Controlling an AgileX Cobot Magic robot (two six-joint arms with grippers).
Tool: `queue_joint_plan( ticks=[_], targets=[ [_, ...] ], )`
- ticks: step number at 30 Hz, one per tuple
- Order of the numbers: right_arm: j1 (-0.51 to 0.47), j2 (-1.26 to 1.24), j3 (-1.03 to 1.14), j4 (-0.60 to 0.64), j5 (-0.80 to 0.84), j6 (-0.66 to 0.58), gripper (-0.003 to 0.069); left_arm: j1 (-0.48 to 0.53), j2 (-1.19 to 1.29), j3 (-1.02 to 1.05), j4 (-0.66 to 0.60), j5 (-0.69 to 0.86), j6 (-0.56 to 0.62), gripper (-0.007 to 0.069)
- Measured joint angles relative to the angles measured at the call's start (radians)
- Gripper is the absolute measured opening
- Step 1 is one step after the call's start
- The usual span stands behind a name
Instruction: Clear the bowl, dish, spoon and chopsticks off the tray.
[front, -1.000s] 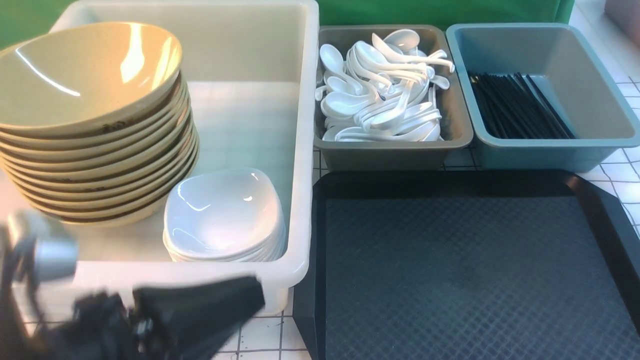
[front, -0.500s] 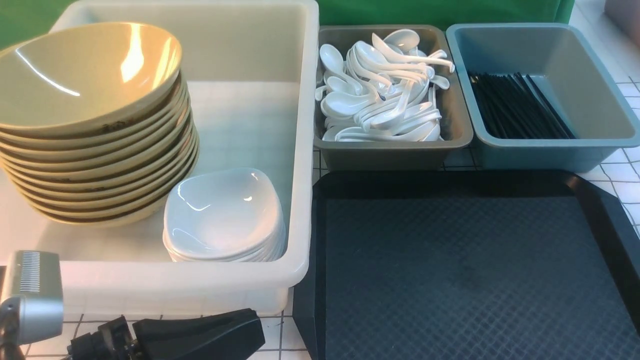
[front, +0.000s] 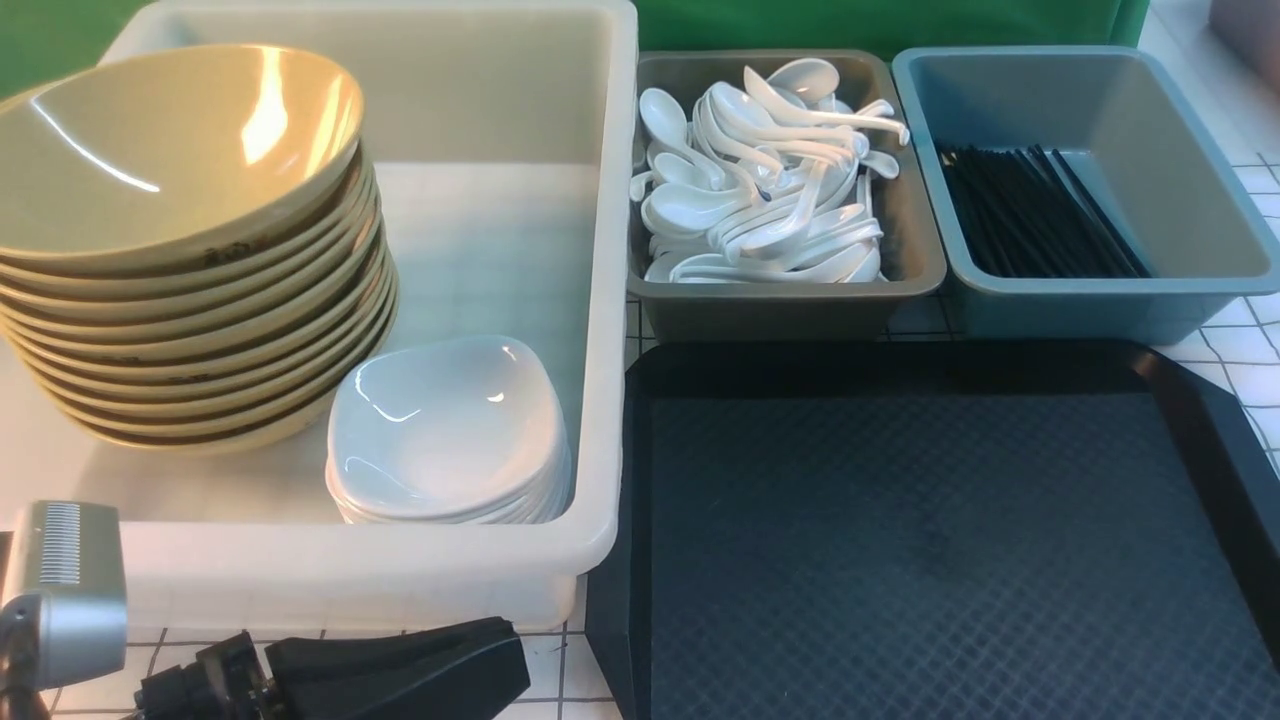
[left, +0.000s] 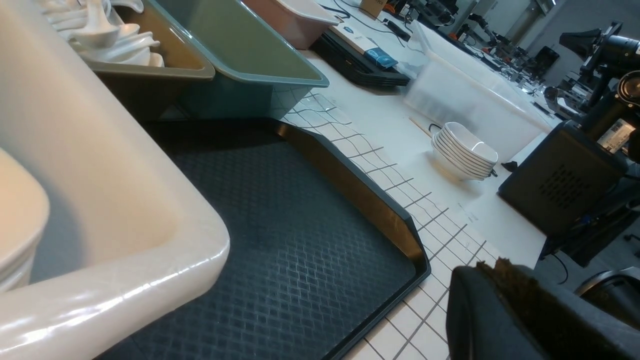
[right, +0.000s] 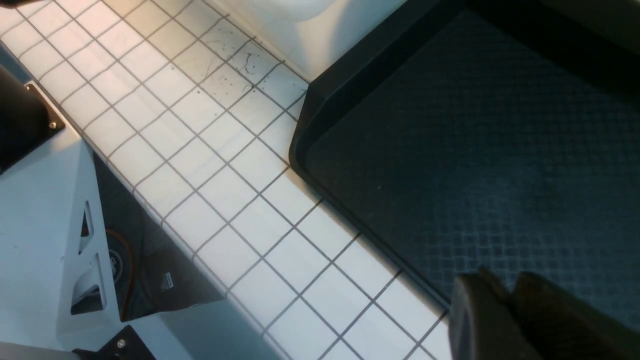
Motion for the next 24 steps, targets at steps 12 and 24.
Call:
queue_joint_plan(
  ticks=[12, 24],
  targets=[
    [-0.411, -0.065, 0.271, -0.018, -0.339, -0.165, 0.0027, 0.000, 0.000, 0.000, 0.000, 0.000, 0.000, -0.0001],
    [-0.883, -0.473, 0.921, -0.025, -0.854, -0.214, 0.0021, 0.000, 0.000, 0.000, 0.000, 0.000, 0.000, -0.0001]
  ],
)
